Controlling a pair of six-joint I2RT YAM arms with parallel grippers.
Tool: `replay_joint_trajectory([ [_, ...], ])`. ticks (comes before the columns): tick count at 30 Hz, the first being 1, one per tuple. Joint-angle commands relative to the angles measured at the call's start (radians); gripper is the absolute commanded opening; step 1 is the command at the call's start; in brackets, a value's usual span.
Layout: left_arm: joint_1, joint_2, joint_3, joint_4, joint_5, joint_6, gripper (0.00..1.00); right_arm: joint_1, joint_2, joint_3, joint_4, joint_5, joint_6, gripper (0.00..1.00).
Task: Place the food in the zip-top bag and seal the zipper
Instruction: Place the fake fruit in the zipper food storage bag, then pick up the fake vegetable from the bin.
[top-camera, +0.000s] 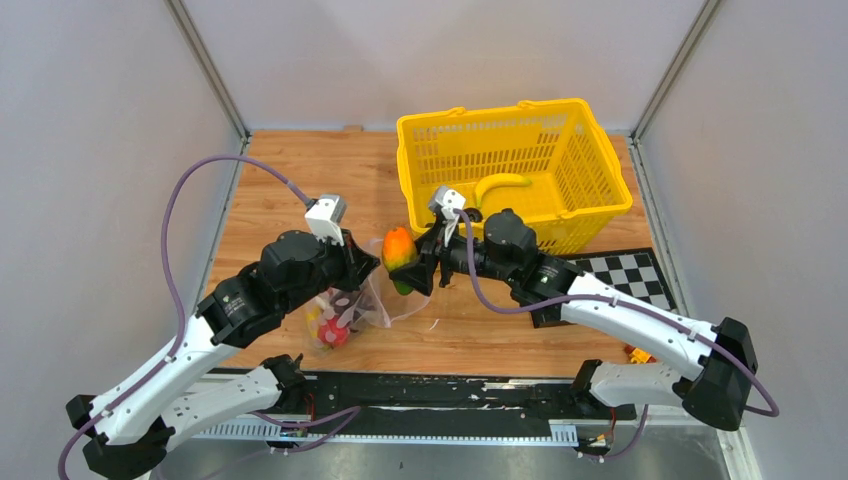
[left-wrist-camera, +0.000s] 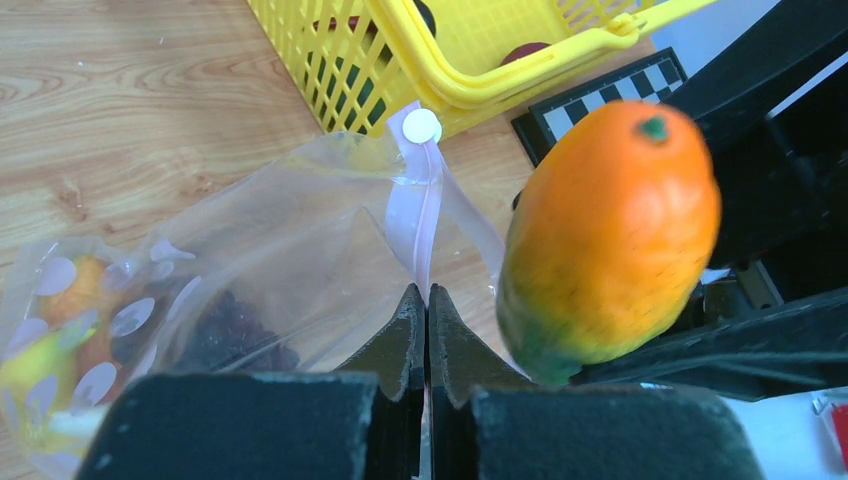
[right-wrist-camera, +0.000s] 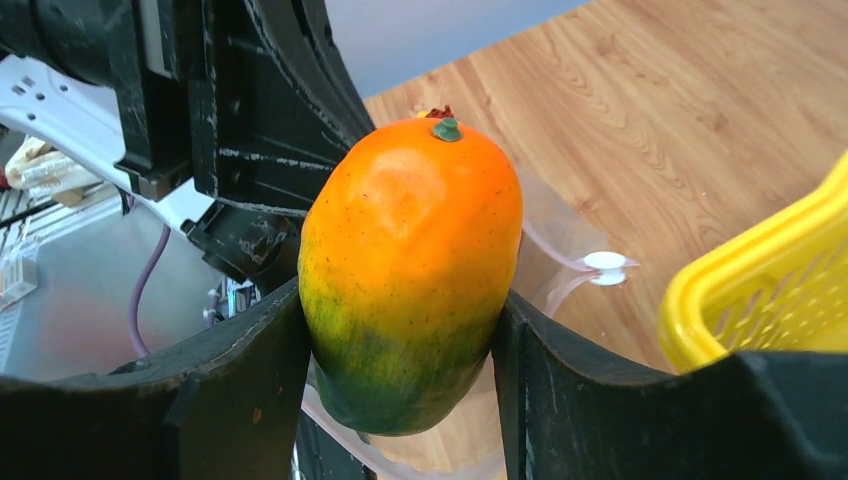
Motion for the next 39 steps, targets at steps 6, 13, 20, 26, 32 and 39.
replay_joint_trajectory([
  [6,-0.002,-0.045,0.008,0.092,-0.013,-0.033,0.00,0.038,0.042,0.011,-0.027,0.031,-0.052,0.29],
  [13,-0.002,-0.062,0.011,0.090,-0.028,-0.034,0.00,0.041,0.055,0.040,-0.049,-0.007,-0.064,0.59],
  [20,-0.002,-0.073,0.008,0.086,-0.041,-0.036,0.00,0.042,-0.014,0.019,-0.034,-0.018,-0.075,0.73],
  [26,-0.002,-0.070,0.007,0.088,-0.041,-0.037,0.00,0.041,-0.059,0.002,-0.028,-0.003,-0.084,0.76],
  [32,-0.001,-0.071,-0.001,0.082,-0.040,-0.041,0.00,0.041,-0.101,0.009,-0.049,0.107,-0.114,0.76],
  [39,-0.002,-0.079,-0.011,0.082,-0.047,-0.044,0.00,0.008,-0.097,0.151,-0.249,0.691,-0.143,0.85],
])
